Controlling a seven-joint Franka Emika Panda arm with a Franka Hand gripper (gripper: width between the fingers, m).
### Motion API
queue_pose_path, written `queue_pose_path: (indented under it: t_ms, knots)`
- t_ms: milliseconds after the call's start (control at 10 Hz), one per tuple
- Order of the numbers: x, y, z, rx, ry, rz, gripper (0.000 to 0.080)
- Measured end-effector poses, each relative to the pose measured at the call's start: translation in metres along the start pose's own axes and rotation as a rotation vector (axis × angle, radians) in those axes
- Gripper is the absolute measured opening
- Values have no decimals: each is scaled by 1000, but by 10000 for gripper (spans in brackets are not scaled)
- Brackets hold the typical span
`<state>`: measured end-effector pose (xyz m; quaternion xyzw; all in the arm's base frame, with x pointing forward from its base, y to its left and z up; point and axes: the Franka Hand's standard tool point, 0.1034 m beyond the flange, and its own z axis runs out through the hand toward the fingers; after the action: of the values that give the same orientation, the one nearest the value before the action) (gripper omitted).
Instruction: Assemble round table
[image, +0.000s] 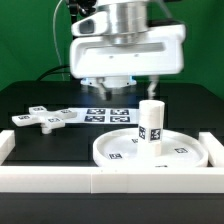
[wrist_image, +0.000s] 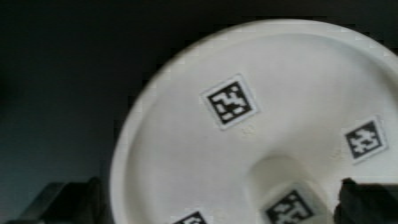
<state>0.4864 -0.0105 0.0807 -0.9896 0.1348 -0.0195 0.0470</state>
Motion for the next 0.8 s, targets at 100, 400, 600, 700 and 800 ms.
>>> queue_pose_path:
  t_ms: [100, 400, 600, 700, 800]
  knots:
    - [1, -7, -1, 4, 3, 15, 649]
    - [0, -7, 0, 3, 1, -5, 649]
    - [0, 26, 1, -20, -6, -62, 649]
    - [-1, 39, -2, -46, -4, -55, 649]
    - [0, 49, -2, -63, 2, -44, 649]
